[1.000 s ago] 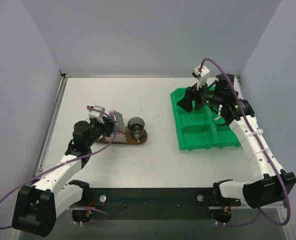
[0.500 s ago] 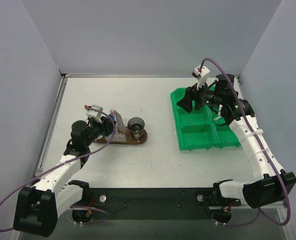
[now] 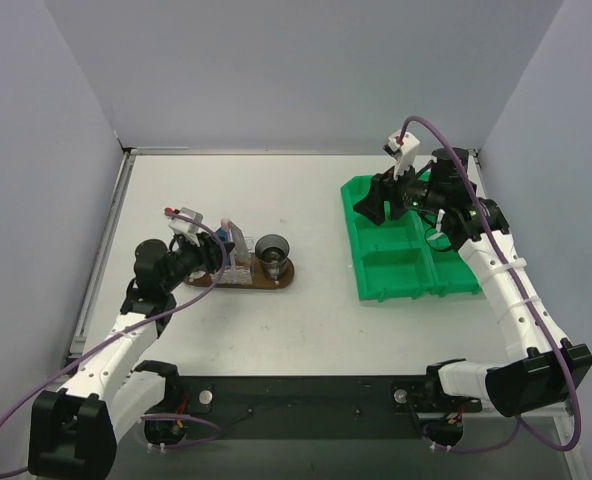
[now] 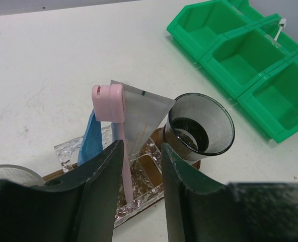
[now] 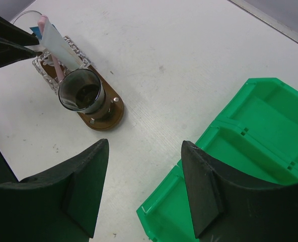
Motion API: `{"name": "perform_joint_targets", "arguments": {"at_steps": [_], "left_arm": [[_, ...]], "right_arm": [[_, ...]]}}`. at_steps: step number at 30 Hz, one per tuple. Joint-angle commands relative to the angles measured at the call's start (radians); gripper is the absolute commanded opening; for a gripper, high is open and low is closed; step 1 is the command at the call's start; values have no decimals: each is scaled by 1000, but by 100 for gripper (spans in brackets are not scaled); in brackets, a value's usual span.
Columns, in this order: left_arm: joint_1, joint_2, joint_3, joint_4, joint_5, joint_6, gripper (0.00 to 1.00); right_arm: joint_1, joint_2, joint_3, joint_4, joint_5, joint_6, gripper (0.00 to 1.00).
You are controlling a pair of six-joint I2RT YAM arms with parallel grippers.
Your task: Prepare toiletry sets of a toothbrush and toothpaste on the tray
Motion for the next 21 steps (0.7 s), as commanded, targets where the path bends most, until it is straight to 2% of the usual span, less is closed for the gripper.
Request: {"name": "perform_joint_targets", "arguments": {"at_steps": [1, 6, 11, 13, 16, 21], "left_arm": [[13, -32, 83, -49, 55, -12, 45], [29, -70, 181, -144, 78, -15, 46], [27, -116, 314, -324, 83, 6, 46], [27, -130, 360, -403, 75, 19, 47], [29, -155, 405, -468, 55, 51, 51], [30, -172, 488, -558, 20, 106, 65]], "right_arm": [[-8, -21, -5, 29, -2, -30, 55], [-11, -33, -9, 21, 132, -38, 55], [-28, -12, 26, -20, 343, -21, 55], [-60, 4, 37, -53, 383, -3, 55], [-118, 22, 31, -71, 405, 14, 55], [-205, 38, 9, -109, 449, 28, 55]]}}
